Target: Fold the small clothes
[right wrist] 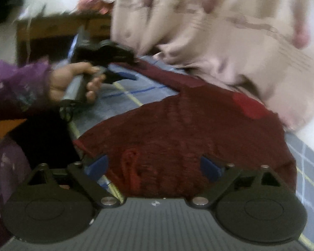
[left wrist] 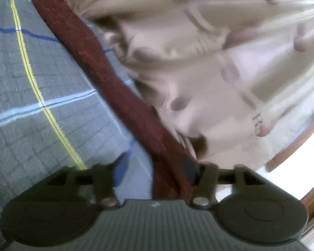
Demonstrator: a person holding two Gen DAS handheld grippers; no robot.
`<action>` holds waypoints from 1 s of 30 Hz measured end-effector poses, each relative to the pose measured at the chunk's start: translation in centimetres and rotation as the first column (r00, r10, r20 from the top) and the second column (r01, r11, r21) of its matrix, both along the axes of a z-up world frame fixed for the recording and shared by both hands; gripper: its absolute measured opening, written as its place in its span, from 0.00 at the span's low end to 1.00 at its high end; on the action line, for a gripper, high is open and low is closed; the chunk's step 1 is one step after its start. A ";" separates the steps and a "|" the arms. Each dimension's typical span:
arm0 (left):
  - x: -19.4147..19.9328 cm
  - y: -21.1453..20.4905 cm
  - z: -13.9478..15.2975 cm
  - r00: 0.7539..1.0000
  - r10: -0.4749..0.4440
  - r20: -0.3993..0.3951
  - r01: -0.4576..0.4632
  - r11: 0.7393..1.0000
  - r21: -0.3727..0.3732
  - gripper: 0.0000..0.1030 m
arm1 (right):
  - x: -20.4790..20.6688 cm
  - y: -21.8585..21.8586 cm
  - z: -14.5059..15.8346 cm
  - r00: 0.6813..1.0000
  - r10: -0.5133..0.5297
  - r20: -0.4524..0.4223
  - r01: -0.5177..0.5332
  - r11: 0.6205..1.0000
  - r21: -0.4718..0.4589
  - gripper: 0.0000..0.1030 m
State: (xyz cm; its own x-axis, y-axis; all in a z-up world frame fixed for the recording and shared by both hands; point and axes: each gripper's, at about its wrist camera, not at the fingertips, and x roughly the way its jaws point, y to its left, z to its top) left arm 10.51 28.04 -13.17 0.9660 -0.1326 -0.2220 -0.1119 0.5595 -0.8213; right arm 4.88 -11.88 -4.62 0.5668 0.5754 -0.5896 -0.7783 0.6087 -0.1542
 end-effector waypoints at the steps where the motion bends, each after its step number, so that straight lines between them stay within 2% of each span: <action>1: -0.3 -0.4 -0.3 1.000 -0.003 0.013 0.003 0.999 0.032 0.58 | 0.3 0.4 -0.1 1.000 0.008 -0.008 -0.008 1.000 -0.022 0.65; 2: -0.5 -0.5 -0.2 1.000 -0.008 0.027 0.007 0.999 0.045 0.58 | 0.6 0.7 -0.4 0.999 0.015 -0.034 -0.017 0.999 -0.043 0.49; 3: -0.7 -0.6 -0.2 0.999 -0.010 0.034 0.009 0.999 0.046 0.58 | 1.2 1.1 -0.8 0.997 0.014 -0.070 -0.019 0.997 -0.073 0.43; 6: -0.5 -0.5 -0.2 0.999 -0.020 0.043 0.019 0.999 0.043 0.60 | 1.8 1.8 -1.7 0.995 0.015 -0.096 -0.030 0.988 -0.152 0.40; 7: -0.6 -0.5 -0.3 0.999 -0.024 0.044 0.022 0.999 0.043 0.60 | 1.6 1.9 -1.6 0.995 0.021 -0.093 -0.036 0.987 -0.157 0.27; 8: -0.6 -0.5 -0.2 0.999 -0.021 0.044 0.019 0.999 0.045 0.60 | 1.6 1.9 -1.3 0.996 0.021 -0.084 -0.034 0.986 -0.161 0.08; 11: -0.2 -0.6 0.0 0.999 -0.022 0.036 0.020 0.998 0.059 0.61 | 2.2 1.2 0.8 0.999 0.028 -0.035 -0.032 0.990 -0.137 0.08; 13: -0.1 -0.7 -0.1 0.999 -0.021 0.036 0.019 0.998 0.059 0.61 | 3.8 -0.3 3.3 1.000 -0.005 -0.001 0.005 0.997 -0.082 0.08; 16: -0.1 -0.7 -0.1 0.999 -0.022 0.037 0.019 0.998 0.059 0.61 | 7.4 -5.0 8.5 0.990 -0.136 0.042 0.134 0.990 0.042 0.08; 18: -0.1 -0.7 -0.1 0.999 -0.021 0.036 0.019 0.998 0.060 0.61 | 10.0 -9.6 12.1 0.964 -0.255 0.070 0.245 0.961 0.131 0.08; 20: -0.1 -0.7 -0.2 0.999 -0.021 0.034 0.019 0.998 0.062 0.61 | 12.4 -14.8 15.0 0.922 -0.376 0.097 0.353 0.916 0.193 0.08; 23: -0.1 -0.7 -0.2 0.999 -0.018 0.030 0.016 0.998 0.067 0.61 | 16.0 -23.4 17.9 0.823 -0.557 0.111 0.516 0.815 0.263 0.08; 24: 0.0 -0.8 -0.1 0.999 -0.017 0.027 0.016 0.997 0.071 0.61 | 17.4 -26.2 18.3 0.781 -0.613 0.120 0.570 0.778 0.264 0.08; 27: 0.2 -1.0 0.2 1.000 -0.015 0.011 0.014 0.996 0.089 0.61 | 21.6 -34.5 18.0 0.655 -0.750 0.093 0.710 0.652 0.265 0.08; 30: 0.4 -1.2 0.3 1.000 -0.013 -0.004 0.013 0.994 0.106 0.61 | 25.0 -41.1 15.6 0.552 -0.833 0.033 0.797 0.539 0.272 0.08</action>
